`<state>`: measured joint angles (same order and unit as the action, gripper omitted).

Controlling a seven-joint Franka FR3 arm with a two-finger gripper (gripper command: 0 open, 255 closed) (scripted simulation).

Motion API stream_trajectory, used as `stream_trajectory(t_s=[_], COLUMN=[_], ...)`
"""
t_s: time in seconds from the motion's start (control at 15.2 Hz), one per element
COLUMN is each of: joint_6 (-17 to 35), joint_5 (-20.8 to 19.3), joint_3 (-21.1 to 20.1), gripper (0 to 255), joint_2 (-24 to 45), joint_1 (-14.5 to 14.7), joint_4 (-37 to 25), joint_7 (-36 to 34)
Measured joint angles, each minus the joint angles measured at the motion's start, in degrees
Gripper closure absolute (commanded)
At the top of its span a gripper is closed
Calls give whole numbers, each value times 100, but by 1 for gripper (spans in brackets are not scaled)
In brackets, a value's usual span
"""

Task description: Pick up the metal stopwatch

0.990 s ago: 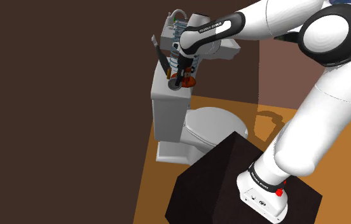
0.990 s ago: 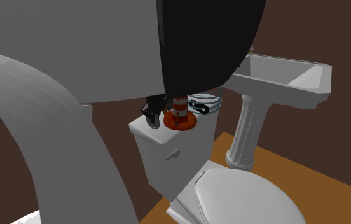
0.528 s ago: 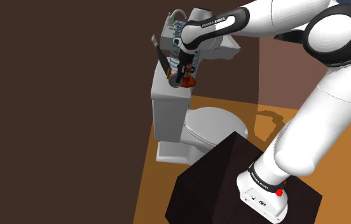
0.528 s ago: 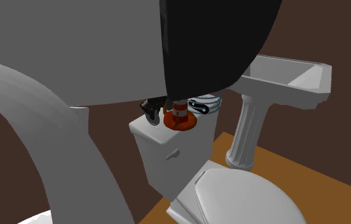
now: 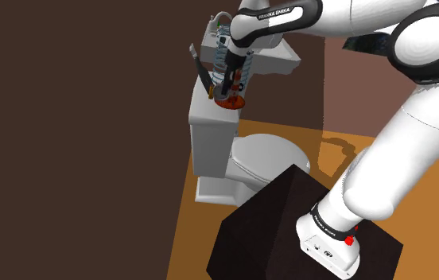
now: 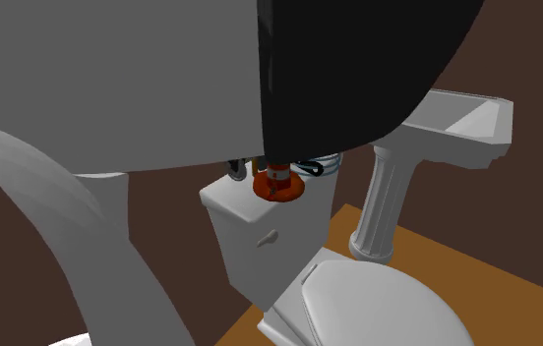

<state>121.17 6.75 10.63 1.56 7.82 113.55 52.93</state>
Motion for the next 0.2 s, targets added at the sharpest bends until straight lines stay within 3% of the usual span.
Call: stream_trajectory(t_s=[0.2], joint_6=[-194], joint_5=[-23], joint_3=[-3], gripper=[255], joint_2=[-42], joint_1=[4], joint_4=[-155], joint_7=[-37])
